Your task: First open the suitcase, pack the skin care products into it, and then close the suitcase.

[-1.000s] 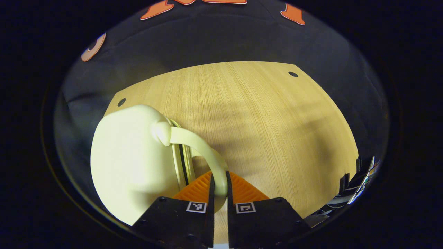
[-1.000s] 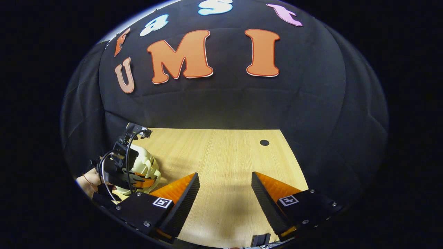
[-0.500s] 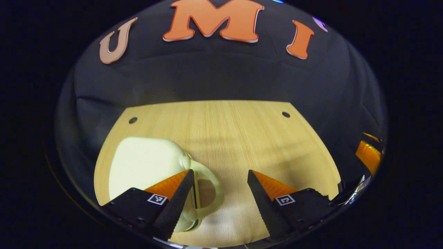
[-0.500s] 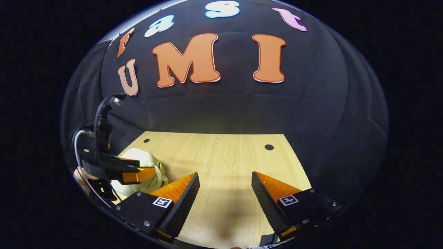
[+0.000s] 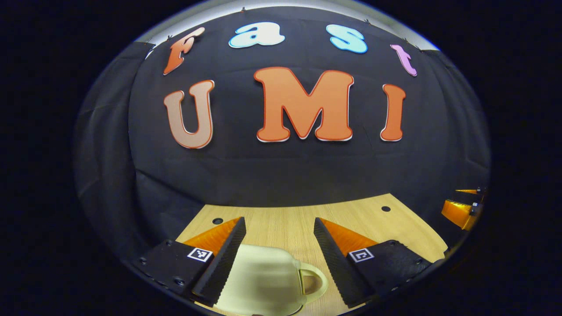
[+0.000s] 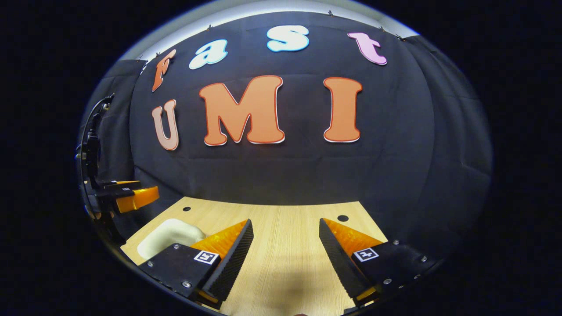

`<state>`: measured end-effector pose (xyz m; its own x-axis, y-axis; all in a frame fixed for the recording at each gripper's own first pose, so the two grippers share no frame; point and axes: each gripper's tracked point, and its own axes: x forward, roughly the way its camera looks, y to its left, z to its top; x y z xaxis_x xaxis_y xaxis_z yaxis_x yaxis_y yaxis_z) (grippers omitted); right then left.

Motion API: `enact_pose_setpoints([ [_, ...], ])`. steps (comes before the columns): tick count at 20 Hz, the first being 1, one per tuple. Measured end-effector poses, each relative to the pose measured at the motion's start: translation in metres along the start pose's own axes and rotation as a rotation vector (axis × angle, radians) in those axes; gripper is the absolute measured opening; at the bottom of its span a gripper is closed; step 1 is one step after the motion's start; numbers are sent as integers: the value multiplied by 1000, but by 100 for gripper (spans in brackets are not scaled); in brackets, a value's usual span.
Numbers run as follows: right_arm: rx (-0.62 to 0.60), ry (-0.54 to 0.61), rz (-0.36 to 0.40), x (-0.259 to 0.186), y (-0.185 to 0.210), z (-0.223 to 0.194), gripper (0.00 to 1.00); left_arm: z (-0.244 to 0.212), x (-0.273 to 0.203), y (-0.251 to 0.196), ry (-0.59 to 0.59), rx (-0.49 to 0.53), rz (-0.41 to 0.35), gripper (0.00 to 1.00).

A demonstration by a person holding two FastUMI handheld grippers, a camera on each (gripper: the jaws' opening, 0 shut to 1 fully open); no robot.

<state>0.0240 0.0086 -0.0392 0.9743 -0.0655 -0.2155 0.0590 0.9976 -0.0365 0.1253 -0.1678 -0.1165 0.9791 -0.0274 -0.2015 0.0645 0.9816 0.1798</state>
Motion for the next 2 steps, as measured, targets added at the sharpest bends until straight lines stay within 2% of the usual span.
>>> enact_pose_setpoints([
  [2,2,-3,-12,0,0,-3,96,1,-1,2,-32,-15,-8,96],
])
